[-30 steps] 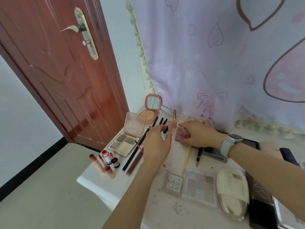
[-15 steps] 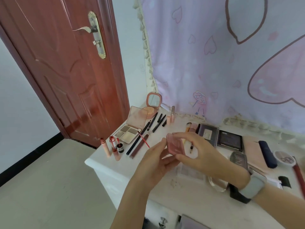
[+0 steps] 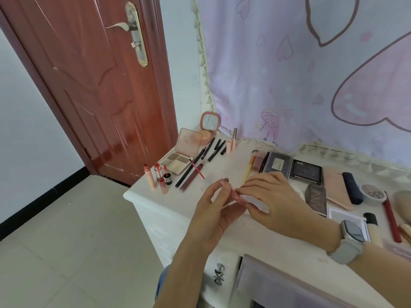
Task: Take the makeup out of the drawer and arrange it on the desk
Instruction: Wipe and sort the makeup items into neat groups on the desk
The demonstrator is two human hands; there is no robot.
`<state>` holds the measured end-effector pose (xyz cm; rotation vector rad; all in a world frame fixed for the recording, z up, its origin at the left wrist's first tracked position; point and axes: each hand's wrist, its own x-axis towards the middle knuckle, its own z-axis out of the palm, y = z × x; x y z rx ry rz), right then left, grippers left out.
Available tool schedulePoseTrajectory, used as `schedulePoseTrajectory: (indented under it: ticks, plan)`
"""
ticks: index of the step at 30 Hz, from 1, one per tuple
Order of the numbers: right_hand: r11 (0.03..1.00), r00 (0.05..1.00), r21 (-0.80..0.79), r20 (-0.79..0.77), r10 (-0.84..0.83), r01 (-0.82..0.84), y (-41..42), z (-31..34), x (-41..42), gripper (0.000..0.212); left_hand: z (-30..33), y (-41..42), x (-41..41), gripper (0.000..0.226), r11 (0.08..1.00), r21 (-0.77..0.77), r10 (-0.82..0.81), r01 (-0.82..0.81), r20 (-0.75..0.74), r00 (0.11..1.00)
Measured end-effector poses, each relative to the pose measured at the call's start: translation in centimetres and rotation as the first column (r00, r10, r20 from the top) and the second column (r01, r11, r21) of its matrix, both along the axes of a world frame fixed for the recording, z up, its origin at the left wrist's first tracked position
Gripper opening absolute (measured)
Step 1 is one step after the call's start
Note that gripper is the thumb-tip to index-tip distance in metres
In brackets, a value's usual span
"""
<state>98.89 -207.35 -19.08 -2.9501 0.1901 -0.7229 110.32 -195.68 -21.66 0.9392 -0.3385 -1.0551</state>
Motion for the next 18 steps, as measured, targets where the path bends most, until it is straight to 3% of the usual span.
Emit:
schedulePoseTrajectory:
  ticks: [5, 10, 14, 18]
  plan:
    - [1.0, 0.999, -0.003, -0.044, -0.008, 0.008, 0.2, 0.4, 0.0, 0.023, 0.2, 0.0, -0.2, 0.035, 1.0, -0.002, 0.023, -0.023, -0.029, 0.999]
    - [0.998, 0.997, 0.035, -0.058, -0.041, 0.044, 0.1, 0.7, 0.1, 0.02, 0.2, -0.4, -0.1, 0.018, 1.0, 0.008, 0.029, -0.029, -0.035, 0.999]
    - [0.962, 0.993, 0.246, -0.043, -0.113, 0.12, -1.3, 1.8, 0.3, 0.021, 0.8, -1.0, 0.1, 0.025, 0.999, 0.015, -0.032, 0.032, -0.015, 0.999]
    - [0.849, 0.985, 0.505, -0.021, -0.17, 0.157, -3.5, 2.6, 1.4, 0.018, 1.9, -2.7, 1.0, 0.027, 0.988, 0.111, -0.1, 0.109, -0.082, 0.992]
